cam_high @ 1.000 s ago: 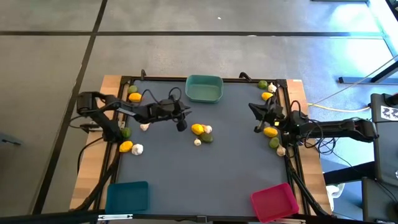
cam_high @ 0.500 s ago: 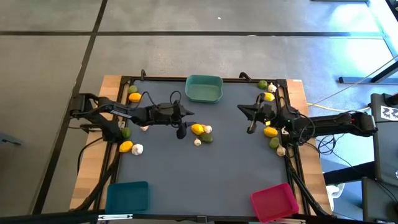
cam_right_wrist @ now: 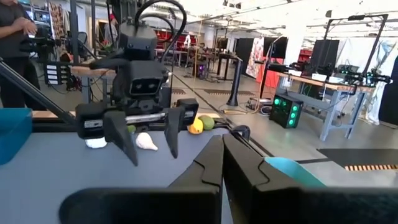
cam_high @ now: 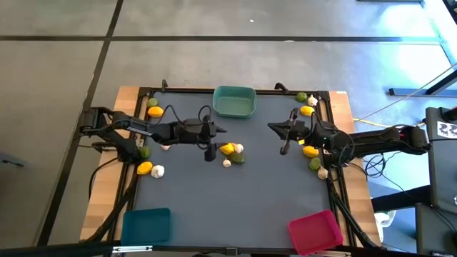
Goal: Sort produce into baskets
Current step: Put the green lemon into the green bin
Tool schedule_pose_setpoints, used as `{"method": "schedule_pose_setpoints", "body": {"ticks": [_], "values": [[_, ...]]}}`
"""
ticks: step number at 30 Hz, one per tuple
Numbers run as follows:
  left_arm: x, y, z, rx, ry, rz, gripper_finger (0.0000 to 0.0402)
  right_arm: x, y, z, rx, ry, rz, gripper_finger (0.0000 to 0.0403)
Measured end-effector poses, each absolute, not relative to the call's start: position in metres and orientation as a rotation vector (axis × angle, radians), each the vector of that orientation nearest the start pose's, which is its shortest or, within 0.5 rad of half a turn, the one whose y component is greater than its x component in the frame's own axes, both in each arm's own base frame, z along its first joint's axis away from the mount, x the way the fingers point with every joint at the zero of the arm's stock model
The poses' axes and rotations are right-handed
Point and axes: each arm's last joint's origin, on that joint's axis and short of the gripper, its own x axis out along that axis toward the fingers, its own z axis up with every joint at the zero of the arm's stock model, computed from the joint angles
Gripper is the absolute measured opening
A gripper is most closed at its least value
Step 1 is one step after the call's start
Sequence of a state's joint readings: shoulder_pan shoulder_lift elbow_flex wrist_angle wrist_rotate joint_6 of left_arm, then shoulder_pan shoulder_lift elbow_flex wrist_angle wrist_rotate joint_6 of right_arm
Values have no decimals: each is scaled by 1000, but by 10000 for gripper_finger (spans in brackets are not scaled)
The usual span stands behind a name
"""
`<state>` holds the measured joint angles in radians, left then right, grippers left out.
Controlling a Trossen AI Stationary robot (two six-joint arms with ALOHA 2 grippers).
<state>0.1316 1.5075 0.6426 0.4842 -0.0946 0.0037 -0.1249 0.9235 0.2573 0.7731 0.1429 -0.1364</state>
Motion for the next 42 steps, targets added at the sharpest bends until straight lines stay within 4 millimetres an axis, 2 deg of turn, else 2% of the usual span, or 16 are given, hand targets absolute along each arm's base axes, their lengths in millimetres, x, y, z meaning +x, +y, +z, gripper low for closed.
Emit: {"method": "schedule_pose_setpoints", "body": {"ticks": [9, 17, 22, 28, 34, 39, 42], "values": [[297, 32, 186, -145, 341, 233, 253, 186, -27, 219, -150, -86, -272, 10], [302, 12, 192, -135, 326, 265, 253, 186, -25, 219, -155, -88, -182, 10], [307, 4, 197, -113, 400, 276, 253, 187, -24, 217, -143, -73, -153, 10], [303, 10, 190, -56, 517, 293, 253, 187, -24, 216, -115, -69, -151, 10], [307, 26, 183, 56, 530, 301, 253, 187, -25, 212, -124, -25, -165, 10], [311, 32, 164, 116, 618, 134, 253, 186, -25, 200, -134, 108, -187, 10], [309, 34, 159, 125, 651, 43, 253, 186, -25, 193, -130, 174, -171, 10]]}}
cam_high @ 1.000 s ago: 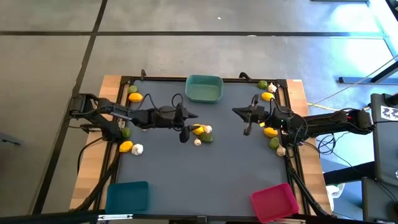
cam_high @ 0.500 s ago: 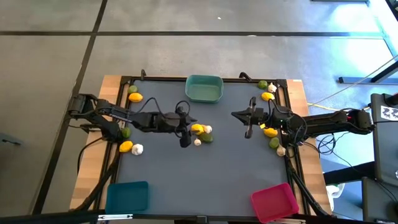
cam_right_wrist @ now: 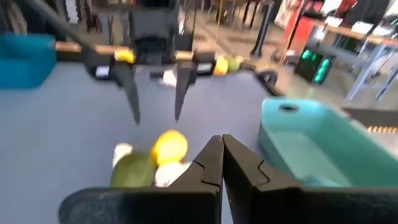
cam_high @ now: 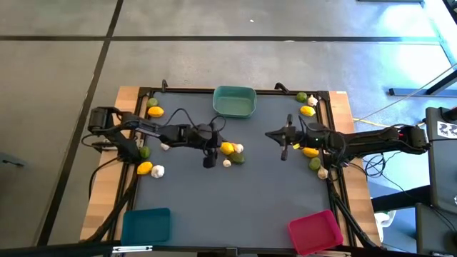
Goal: Sort produce into baskets
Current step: Put the green lemon into the green bin
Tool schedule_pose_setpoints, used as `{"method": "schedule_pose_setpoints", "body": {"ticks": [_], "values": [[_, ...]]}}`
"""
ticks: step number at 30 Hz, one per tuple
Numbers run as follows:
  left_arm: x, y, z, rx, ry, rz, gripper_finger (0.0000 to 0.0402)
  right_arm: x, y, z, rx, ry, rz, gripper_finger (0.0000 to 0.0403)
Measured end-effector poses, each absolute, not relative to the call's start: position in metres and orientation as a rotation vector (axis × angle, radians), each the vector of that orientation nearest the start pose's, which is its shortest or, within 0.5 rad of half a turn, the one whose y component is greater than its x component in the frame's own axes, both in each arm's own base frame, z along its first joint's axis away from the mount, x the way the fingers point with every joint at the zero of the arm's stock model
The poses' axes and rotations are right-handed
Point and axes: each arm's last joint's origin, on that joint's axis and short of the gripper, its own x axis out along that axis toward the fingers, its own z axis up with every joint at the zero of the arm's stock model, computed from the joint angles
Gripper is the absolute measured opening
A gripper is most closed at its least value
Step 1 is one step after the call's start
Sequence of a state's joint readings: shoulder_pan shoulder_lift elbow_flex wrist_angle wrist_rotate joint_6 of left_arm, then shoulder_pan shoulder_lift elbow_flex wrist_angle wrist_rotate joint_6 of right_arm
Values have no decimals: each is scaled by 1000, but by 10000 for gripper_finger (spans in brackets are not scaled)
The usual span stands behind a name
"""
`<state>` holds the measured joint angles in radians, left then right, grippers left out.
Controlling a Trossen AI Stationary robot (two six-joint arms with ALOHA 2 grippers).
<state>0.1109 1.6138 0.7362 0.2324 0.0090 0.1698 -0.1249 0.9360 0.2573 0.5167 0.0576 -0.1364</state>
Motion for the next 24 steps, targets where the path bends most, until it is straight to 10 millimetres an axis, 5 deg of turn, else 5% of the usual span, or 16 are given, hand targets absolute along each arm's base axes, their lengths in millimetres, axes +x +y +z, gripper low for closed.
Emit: {"method": "schedule_pose_setpoints", "body": {"ticks": [12, 16, 24], "values": [[309, 54, 162, 36, 686, 101, 253, 186, -23, 197, -59, 122, -101, 10], [310, 54, 157, 28, 698, 82, 253, 187, -22, 197, 82, 114, -82, 10], [313, 50, 142, 48, 746, 40, 253, 198, 8, 189, 136, 117, -83, 10]]}}
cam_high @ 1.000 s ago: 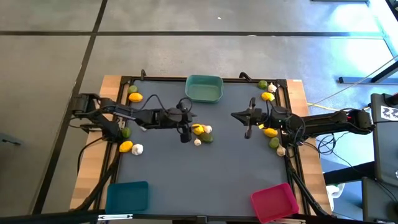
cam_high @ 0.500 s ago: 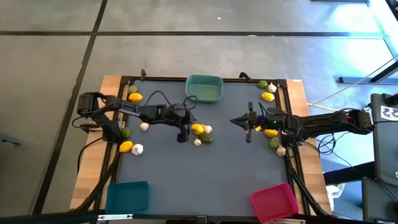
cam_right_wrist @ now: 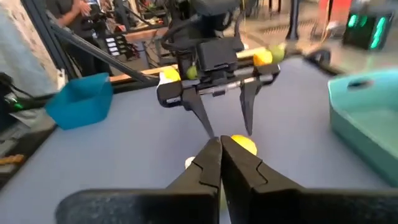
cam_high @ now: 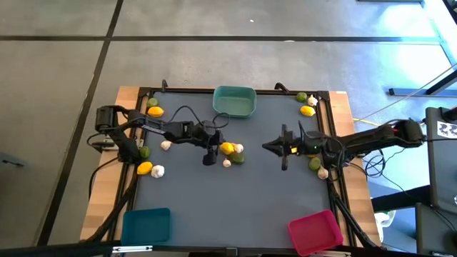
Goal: Sort produce into baskets
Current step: Put the green lemon into the green bin
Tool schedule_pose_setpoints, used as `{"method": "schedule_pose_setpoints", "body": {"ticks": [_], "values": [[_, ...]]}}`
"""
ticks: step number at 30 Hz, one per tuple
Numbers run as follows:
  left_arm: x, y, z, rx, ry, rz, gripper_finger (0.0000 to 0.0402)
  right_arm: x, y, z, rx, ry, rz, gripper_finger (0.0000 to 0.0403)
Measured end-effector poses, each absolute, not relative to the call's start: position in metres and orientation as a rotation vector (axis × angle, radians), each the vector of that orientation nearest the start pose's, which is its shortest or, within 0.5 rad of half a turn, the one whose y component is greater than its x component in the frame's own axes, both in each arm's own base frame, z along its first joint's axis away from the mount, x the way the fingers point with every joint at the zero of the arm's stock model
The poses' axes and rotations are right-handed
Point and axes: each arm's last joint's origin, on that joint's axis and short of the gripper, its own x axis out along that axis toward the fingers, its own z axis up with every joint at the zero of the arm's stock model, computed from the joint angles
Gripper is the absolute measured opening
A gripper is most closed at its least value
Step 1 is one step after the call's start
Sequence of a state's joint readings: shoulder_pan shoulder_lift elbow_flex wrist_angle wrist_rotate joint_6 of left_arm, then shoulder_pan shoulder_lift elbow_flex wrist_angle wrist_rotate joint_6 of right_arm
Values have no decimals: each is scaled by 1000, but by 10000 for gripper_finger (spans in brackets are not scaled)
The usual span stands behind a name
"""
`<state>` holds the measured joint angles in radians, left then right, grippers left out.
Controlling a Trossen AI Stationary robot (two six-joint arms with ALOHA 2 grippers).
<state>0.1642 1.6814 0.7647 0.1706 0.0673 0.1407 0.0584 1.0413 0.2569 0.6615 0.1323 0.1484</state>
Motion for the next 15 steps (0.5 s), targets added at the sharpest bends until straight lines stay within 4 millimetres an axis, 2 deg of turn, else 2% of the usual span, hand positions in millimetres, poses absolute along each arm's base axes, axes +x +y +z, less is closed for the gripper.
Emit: {"method": "schedule_pose_setpoints", "body": {"ticks": [3, 12, 15], "values": [[313, 51, 143, 83, 739, 42, 253, 200, 11, 193, 65, 63, -109, 10], [313, 54, 143, 95, 737, 48, 253, 201, 12, 196, 37, 24, -108, 10], [315, 57, 138, 66, 729, 46, 253, 201, 12, 196, 37, 24, -108, 10]]}}
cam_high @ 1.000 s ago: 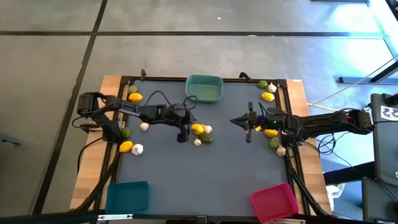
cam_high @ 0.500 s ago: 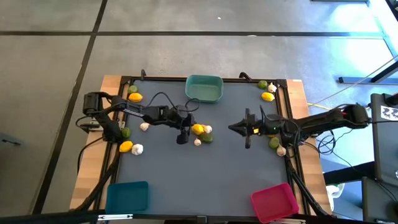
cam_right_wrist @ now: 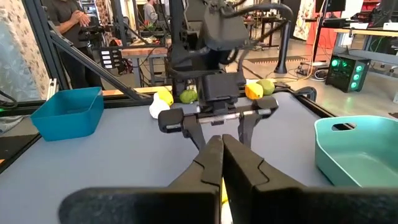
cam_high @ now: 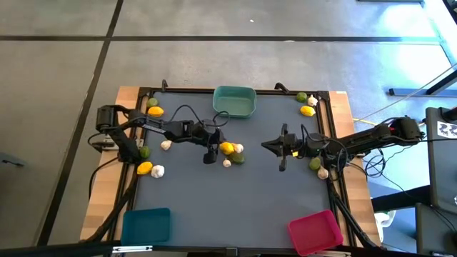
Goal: Sort produce into baskets
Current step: Put the green lemon into the green bin
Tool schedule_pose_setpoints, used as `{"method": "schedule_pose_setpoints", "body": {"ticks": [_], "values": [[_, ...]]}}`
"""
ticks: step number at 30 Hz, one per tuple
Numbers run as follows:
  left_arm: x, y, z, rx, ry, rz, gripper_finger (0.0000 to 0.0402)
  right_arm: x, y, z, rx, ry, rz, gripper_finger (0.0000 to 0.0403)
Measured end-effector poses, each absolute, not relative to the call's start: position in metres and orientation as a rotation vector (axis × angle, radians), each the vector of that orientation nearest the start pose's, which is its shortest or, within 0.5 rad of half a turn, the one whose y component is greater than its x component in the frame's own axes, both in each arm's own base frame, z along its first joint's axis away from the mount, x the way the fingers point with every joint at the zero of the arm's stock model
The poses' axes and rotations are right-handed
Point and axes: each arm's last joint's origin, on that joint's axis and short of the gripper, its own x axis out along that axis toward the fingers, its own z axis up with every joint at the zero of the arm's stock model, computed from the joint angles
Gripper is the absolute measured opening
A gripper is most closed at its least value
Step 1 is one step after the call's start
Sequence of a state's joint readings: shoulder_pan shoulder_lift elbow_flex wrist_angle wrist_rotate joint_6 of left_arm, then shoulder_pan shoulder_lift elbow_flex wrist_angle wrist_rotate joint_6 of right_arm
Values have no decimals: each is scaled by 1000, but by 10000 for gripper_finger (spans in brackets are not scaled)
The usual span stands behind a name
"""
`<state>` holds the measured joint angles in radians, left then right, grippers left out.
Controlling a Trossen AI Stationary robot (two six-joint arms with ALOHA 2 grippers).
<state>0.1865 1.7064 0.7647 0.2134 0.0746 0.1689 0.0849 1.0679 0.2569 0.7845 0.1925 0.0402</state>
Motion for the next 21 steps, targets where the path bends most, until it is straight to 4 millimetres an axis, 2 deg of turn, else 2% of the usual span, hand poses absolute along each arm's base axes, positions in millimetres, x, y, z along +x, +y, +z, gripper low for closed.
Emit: {"method": "schedule_pose_setpoints", "body": {"ticks": [6, 13, 21], "values": [[321, 59, 119, 40, 741, 31, 253, 201, 12, 196, 36, 27, -108, 10], [322, 59, 115, 21, 741, 30, 251, 201, 12, 195, 35, 35, -108, 10], [323, 59, 115, 25, 736, 30, 190, 201, 12, 192, 30, 69, -108, 10]]}}
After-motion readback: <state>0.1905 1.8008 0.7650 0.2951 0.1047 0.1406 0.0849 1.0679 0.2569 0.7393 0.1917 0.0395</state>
